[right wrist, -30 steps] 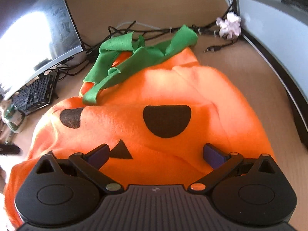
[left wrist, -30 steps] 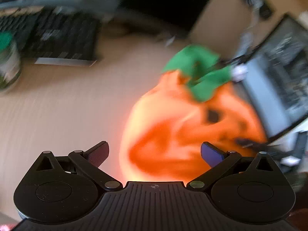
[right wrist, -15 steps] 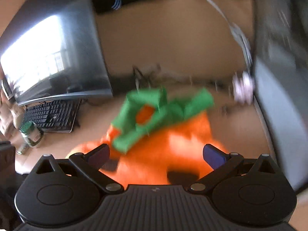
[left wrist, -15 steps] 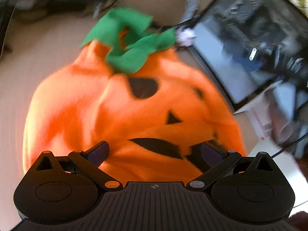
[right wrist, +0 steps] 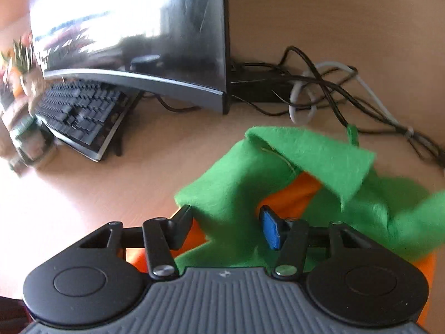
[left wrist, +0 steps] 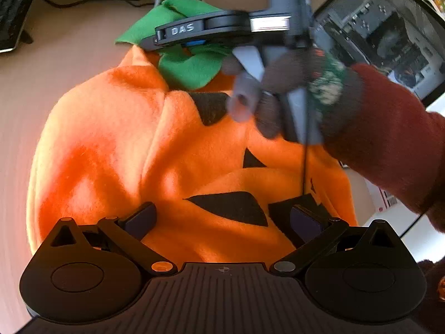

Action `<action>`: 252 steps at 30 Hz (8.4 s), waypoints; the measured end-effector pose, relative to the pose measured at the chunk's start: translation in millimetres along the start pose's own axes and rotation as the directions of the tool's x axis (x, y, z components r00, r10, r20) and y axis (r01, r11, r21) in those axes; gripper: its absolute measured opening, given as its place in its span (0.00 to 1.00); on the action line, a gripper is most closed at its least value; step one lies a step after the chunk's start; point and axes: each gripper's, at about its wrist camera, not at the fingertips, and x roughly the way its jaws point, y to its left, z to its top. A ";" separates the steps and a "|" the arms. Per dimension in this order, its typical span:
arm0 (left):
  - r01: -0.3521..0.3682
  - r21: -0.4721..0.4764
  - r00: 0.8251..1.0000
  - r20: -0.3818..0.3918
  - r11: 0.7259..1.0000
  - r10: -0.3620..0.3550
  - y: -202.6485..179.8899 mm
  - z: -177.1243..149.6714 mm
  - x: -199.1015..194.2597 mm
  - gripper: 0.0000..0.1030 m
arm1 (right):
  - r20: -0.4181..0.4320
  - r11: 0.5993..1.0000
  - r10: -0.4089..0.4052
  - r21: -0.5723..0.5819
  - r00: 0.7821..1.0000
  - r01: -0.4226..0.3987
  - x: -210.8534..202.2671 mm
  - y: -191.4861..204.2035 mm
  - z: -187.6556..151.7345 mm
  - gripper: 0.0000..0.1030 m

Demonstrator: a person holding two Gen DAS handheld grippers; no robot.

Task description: Fold clothes

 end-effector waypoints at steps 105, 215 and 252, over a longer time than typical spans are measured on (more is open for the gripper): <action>-0.006 0.261 0.974 0.221 0.965 -0.054 -71.0 111.9 19.4 1.00 | 0.134 0.826 -0.264 0.542 0.955 0.153 -187.4 -62.0 -82.0 0.53; -0.152 -0.122 0.943 0.278 0.981 0.181 3.9 119.4 0.6 0.15 | 0.251 0.913 -0.002 0.395 0.968 -0.100 -179.6 -75.7 -33.4 0.23; 0.065 -0.032 0.997 -0.045 0.997 -0.067 2.1 49.4 6.2 0.98 | -0.087 0.916 -0.114 0.377 0.990 0.139 -166.5 31.8 -142.5 0.49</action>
